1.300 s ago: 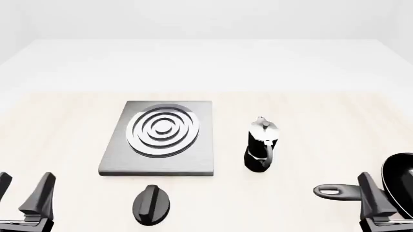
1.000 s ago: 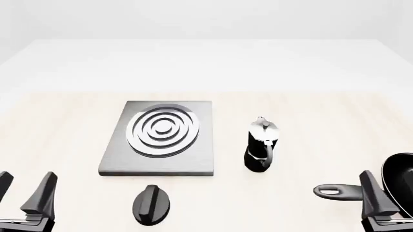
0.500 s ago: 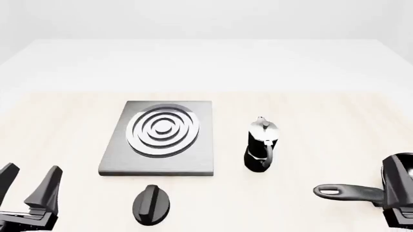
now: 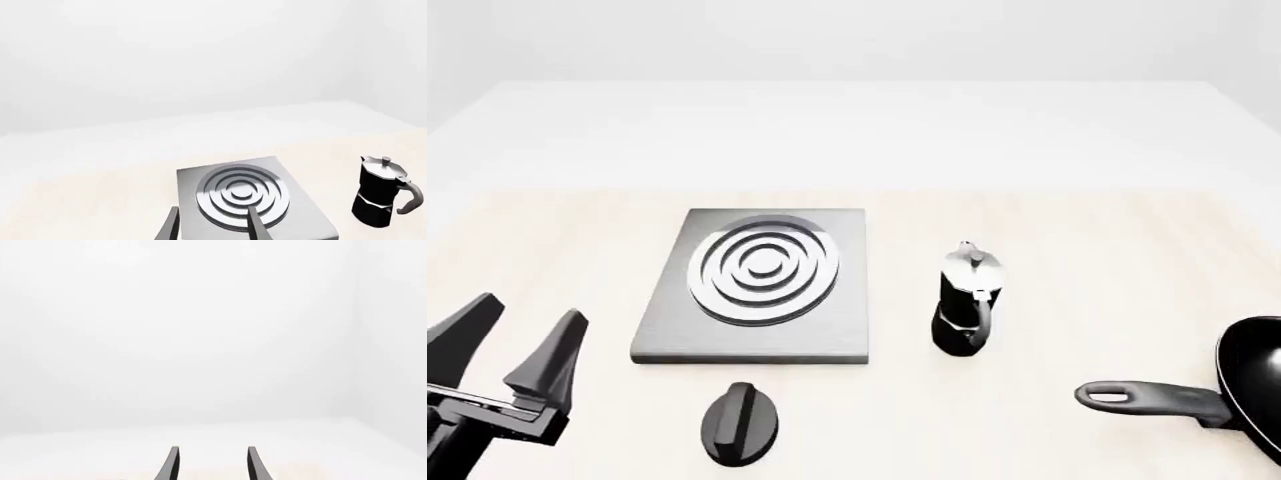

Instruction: Put the frying pan on the stove.

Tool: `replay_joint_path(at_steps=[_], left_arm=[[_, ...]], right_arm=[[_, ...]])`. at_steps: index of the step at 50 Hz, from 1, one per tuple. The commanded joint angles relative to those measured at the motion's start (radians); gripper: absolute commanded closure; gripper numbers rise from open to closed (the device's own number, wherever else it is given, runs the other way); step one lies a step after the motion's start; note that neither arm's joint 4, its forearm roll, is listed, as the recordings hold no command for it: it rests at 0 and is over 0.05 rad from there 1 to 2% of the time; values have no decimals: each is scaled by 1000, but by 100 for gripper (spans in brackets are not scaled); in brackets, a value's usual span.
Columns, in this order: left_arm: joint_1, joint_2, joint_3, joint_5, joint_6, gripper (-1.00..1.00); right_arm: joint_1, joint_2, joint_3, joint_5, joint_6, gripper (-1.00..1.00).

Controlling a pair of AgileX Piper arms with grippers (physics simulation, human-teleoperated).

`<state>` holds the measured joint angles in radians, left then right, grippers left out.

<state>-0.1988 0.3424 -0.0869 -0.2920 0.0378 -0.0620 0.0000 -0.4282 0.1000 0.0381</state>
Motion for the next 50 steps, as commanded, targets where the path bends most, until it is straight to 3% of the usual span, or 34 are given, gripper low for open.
replay_joint_path(at_steps=[1,9,12,25,50], left_arm=[[-78,107,-38,-80,12,-100],[-131,164,-76,-110,25,-100],[-178,225,-101,-145,34,-100],[-287,378,-173,-222,59,-100],[-521,671,-347,-329,84,-100]], right_arm=[[-11,0,-121,55,12,-100],[-16,0,-218,103,25,-100],[-20,0,-308,163,34,-100],[-39,0,-497,312,48,-100],[-53,0,-516,318,55,-100]])
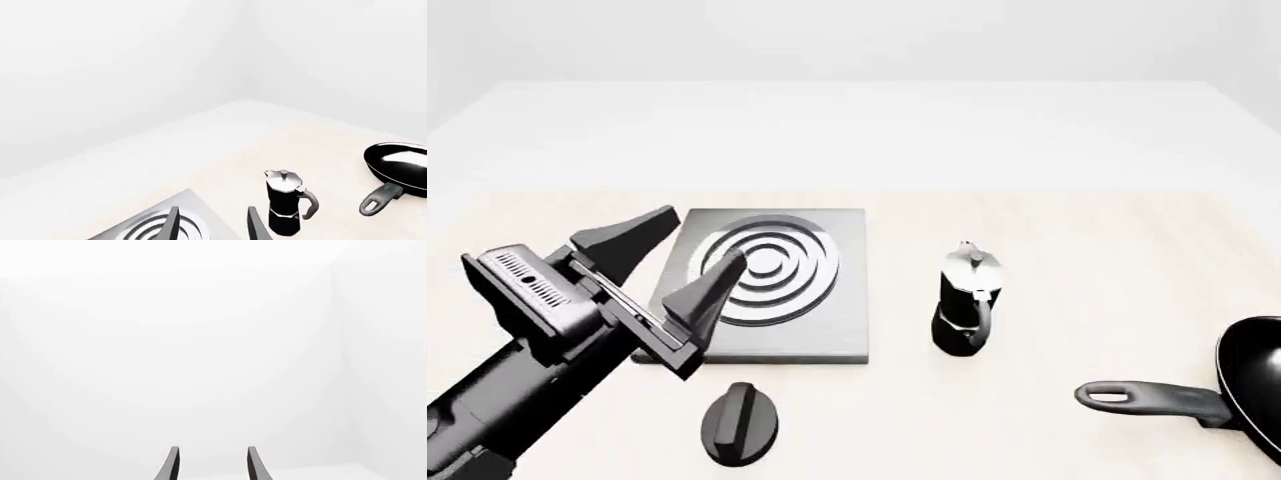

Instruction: Put the frying pan on the stove.

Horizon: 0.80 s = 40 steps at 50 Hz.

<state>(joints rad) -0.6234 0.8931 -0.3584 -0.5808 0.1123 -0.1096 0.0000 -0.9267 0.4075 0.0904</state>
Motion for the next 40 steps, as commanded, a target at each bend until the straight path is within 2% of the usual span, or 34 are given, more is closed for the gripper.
replay_joint_path(at_steps=[1,16,40], left_arm=[[-110,138,-87,-44,12,-100],[-250,329,-225,-73,9,-100],[-412,475,-398,-26,14,-100]], right_arm=[[-5,0,-17,10,3,-100],[-15,0,-30,19,10,-100],[-17,0,-70,57,13,-100]])
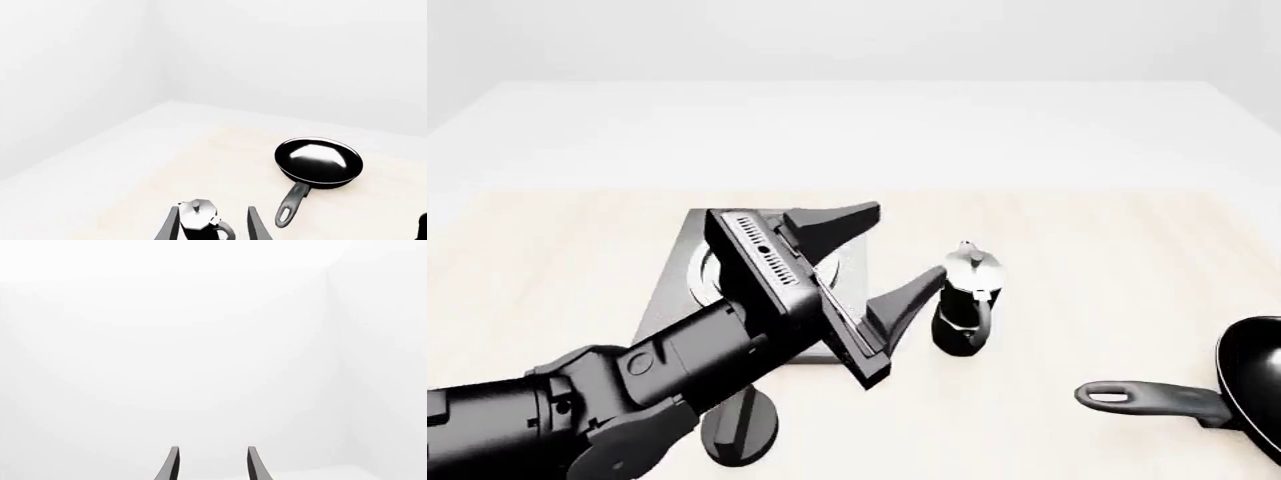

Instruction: Put the frying pan on the stove.

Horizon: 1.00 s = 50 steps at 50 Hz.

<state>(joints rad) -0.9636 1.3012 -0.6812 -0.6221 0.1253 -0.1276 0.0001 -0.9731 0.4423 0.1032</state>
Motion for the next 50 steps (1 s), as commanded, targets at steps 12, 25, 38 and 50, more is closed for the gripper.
replay_joint_path(at_steps=[12,25,38,50], left_arm=[[-160,159,-174,53,-5,-100],[-208,267,-262,73,-21,-100],[-240,344,-336,103,-27,-100],[-257,414,-411,148,-23,-100]], right_arm=[[-1,0,-53,48,3,-100],[-6,0,-62,56,9,-100],[-6,0,-127,120,11,-100],[-17,0,-34,25,19,-100]])
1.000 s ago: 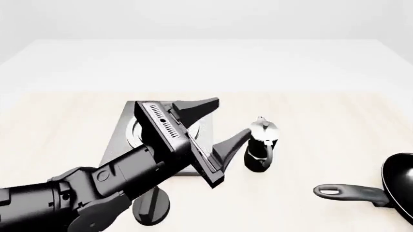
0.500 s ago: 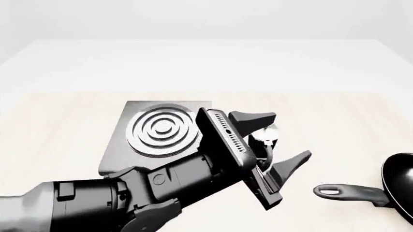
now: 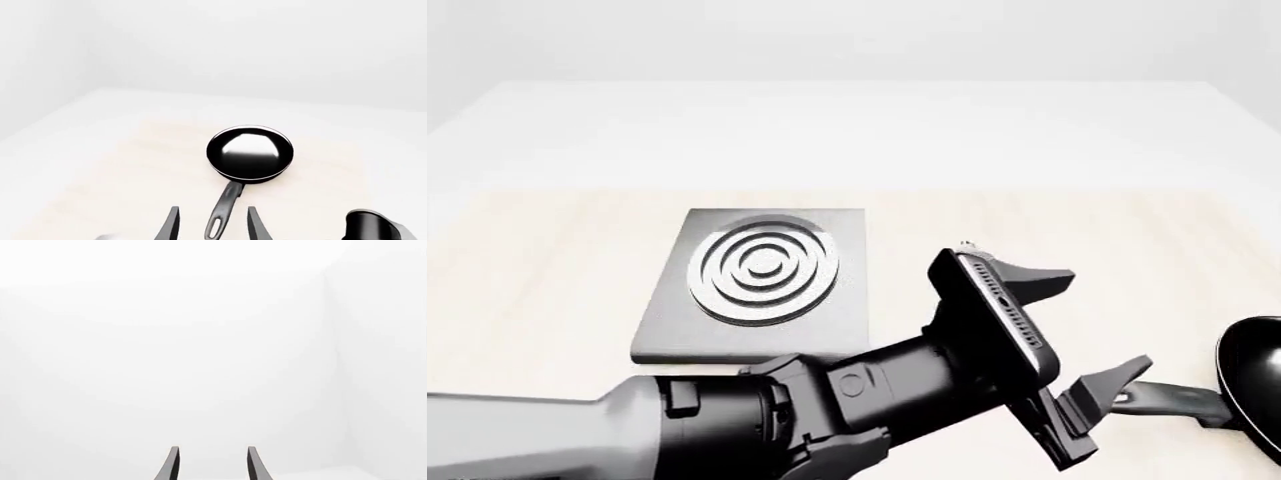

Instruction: Put the frying pan on the stove.

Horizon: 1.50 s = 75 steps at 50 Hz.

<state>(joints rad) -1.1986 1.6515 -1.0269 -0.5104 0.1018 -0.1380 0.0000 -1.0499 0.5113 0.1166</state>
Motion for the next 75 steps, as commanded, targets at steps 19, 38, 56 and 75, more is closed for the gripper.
replay_joint_path(at_steps=[19,38,56,75], left_arm=[[-38,157,-162,83,2,-100],[-66,357,-372,211,-16,-100],[-54,451,-484,282,-16,-100],[-58,518,-549,327,-26,-100]], right_arm=[[-7,0,74,-78,10,-100],[-29,0,-68,54,40,-100],[-32,0,-29,12,47,-100],[-43,0,-60,17,58,-100]])
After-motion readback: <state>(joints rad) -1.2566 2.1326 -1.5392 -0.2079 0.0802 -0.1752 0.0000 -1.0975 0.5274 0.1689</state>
